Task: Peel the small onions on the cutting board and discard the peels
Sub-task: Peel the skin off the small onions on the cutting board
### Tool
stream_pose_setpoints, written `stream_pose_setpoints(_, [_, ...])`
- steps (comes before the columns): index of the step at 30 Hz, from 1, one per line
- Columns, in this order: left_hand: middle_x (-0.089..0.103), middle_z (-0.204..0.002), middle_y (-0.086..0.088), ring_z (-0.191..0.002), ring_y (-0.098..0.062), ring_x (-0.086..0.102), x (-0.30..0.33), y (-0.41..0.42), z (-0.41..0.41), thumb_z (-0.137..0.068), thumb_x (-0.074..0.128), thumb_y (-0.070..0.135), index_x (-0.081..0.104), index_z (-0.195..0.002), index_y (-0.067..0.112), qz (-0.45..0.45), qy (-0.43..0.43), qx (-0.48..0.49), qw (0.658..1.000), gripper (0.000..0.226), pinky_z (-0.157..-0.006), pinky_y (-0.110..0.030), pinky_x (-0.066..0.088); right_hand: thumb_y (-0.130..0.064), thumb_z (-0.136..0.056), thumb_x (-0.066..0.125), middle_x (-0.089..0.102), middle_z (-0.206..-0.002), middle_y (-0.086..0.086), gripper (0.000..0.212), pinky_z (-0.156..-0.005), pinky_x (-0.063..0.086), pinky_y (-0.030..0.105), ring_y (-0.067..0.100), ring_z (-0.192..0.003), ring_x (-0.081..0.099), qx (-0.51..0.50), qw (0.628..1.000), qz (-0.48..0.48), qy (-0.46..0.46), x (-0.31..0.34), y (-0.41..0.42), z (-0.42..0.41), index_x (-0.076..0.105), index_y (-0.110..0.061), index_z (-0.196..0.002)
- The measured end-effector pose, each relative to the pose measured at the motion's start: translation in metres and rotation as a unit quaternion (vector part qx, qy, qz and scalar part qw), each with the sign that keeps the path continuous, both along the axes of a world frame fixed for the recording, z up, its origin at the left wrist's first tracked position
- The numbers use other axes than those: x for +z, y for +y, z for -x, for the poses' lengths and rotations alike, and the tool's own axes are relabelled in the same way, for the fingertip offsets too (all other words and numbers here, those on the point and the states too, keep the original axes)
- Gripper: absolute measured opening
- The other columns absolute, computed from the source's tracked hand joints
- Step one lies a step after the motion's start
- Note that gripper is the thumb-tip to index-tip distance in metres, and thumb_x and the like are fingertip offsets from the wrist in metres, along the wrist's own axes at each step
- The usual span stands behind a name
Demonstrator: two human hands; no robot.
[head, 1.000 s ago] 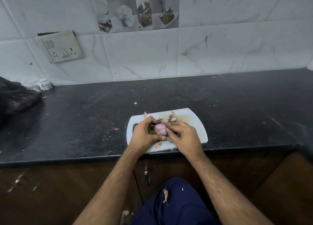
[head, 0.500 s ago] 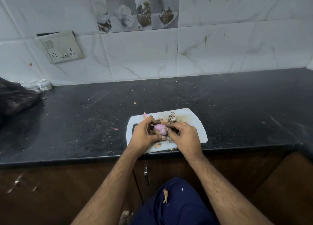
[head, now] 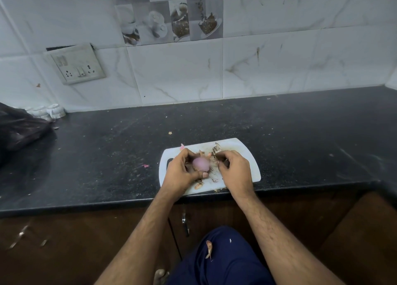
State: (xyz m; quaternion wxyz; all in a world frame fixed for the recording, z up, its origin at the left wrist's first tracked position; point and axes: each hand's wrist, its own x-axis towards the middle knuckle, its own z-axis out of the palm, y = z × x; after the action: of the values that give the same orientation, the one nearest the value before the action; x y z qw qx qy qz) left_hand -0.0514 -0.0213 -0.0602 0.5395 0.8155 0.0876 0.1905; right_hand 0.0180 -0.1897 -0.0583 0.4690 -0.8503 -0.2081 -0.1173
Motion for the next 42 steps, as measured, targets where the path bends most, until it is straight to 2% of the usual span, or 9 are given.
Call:
stream_pose_setpoints(4, [0.072, -0.106, 0.008, -0.096, 0.001, 0.066, 0.002, -0.002, 0.0, -0.069, 0.096, 0.012, 0.064, -0.11, 0.022, -0.022, -0.008, 0.007, 1.0, 0.053, -0.082, -0.014, 0.051, -0.007, -0.096, 0.06, 0.067, -0.12, -0.011, 0.037, -0.099, 0.05, 0.03, 0.008, -0.112, 0.058, 0.053, 0.997, 0.051, -0.008, 0.0, -0.001, 0.001, 0.068, -0.029, -0.123])
stream_pose_setpoints(8, [0.073, -0.114, 0.014, -0.104, -0.003, 0.069, 0.002, -0.003, -0.001, -0.073, 0.094, 0.021, 0.066, -0.133, 0.031, -0.064, -0.01, 0.001, 0.998, 0.066, -0.093, -0.021, 0.056, -0.025, -0.104, 0.049, 0.072, -0.115, -0.007, 0.03, -0.088, 0.054, 0.032, 0.013, -0.104, 0.066, 0.033, 0.996, 0.08, -0.001, -0.001, -0.001, 0.002, 0.063, -0.033, -0.129])
stream_pose_setpoints(11, [0.075, -0.114, 0.013, -0.108, -0.002, 0.068, 0.001, -0.003, -0.002, -0.071, 0.095, 0.023, 0.073, -0.121, 0.027, -0.063, -0.006, 0.003, 0.998, 0.054, -0.097, -0.029, 0.057, -0.038, -0.101, 0.055, 0.073, -0.113, -0.012, 0.027, -0.086, 0.053, 0.032, 0.01, -0.103, 0.065, 0.056, 0.996, 0.066, 0.001, 0.001, -0.001, 0.003, 0.067, -0.032, -0.125])
stream_pose_setpoints(16, [0.075, -0.099, 0.005, -0.091, -0.004, 0.071, -0.001, -0.002, -0.003, -0.059, 0.101, 0.017, 0.066, -0.102, 0.019, -0.028, 0.015, 0.019, 0.999, 0.056, -0.081, -0.023, 0.059, -0.037, -0.095, 0.068, 0.074, -0.111, -0.018, 0.025, -0.09, 0.055, 0.029, 0.0, -0.102, 0.065, 0.099, 0.994, 0.021, 0.046, 0.001, -0.005, -0.001, 0.073, -0.034, -0.119])
stream_pose_setpoints(22, [0.075, -0.09, -0.001, -0.073, 0.002, 0.065, -0.002, -0.004, -0.003, -0.055, 0.103, 0.013, 0.059, -0.097, 0.004, -0.025, 0.023, 0.024, 0.999, 0.061, -0.066, -0.016, 0.053, -0.039, -0.093, 0.069, 0.068, -0.118, -0.018, 0.034, -0.095, 0.054, 0.034, 0.003, -0.109, 0.061, 0.138, 0.99, 0.029, 0.023, 0.001, -0.007, 0.003, 0.069, -0.034, -0.127])
stream_pose_setpoints(29, [0.07, -0.084, 0.005, -0.067, 0.008, 0.06, 0.001, -0.007, -0.002, -0.053, 0.104, 0.019, 0.056, -0.098, 0.008, -0.044, 0.018, 0.033, 0.998, 0.066, -0.062, -0.014, 0.049, -0.045, -0.098, 0.059, 0.064, -0.114, -0.024, 0.035, -0.085, 0.051, 0.031, -0.002, -0.11, 0.05, 0.128, 0.988, 0.085, -0.006, 0.002, -0.005, 0.003, 0.064, -0.043, -0.133])
stream_pose_setpoints(32, [0.074, -0.096, 0.007, -0.084, 0.007, 0.066, 0.001, -0.003, -0.002, -0.055, 0.103, 0.02, 0.065, -0.105, 0.018, -0.043, 0.014, 0.01, 0.999, 0.062, -0.076, -0.015, 0.054, -0.043, -0.099, 0.057, 0.064, -0.115, -0.023, 0.036, -0.085, 0.052, 0.034, 0.0, -0.109, 0.051, 0.119, 0.988, 0.095, -0.006, 0.001, -0.003, 0.002, 0.063, -0.042, -0.134])
stream_pose_setpoints(35, [0.079, -0.108, 0.007, -0.103, -0.005, 0.073, 0.0, 0.001, 0.0, -0.063, 0.1, 0.02, 0.074, -0.114, 0.021, -0.033, 0.015, -0.022, 0.999, 0.057, -0.097, -0.032, 0.06, -0.036, -0.099, 0.058, 0.065, -0.114, -0.021, 0.036, -0.089, 0.053, 0.035, 0.003, -0.108, 0.053, 0.112, 0.99, 0.081, -0.001, 0.0, -0.003, 0.001, 0.063, -0.038, -0.135])
stream_pose_setpoints(42, [0.079, -0.109, 0.007, -0.102, -0.009, 0.074, -0.002, 0.004, -0.001, -0.071, 0.096, 0.022, 0.074, -0.12, 0.023, -0.032, 0.032, -0.024, 0.999, 0.055, -0.099, -0.038, 0.06, -0.033, -0.102, 0.054, 0.067, -0.114, -0.015, 0.031, -0.096, 0.053, 0.038, 0.008, -0.111, 0.058, 0.09, 0.995, 0.044, 0.008, -0.004, -0.002, -0.003, 0.067, -0.033, -0.131])
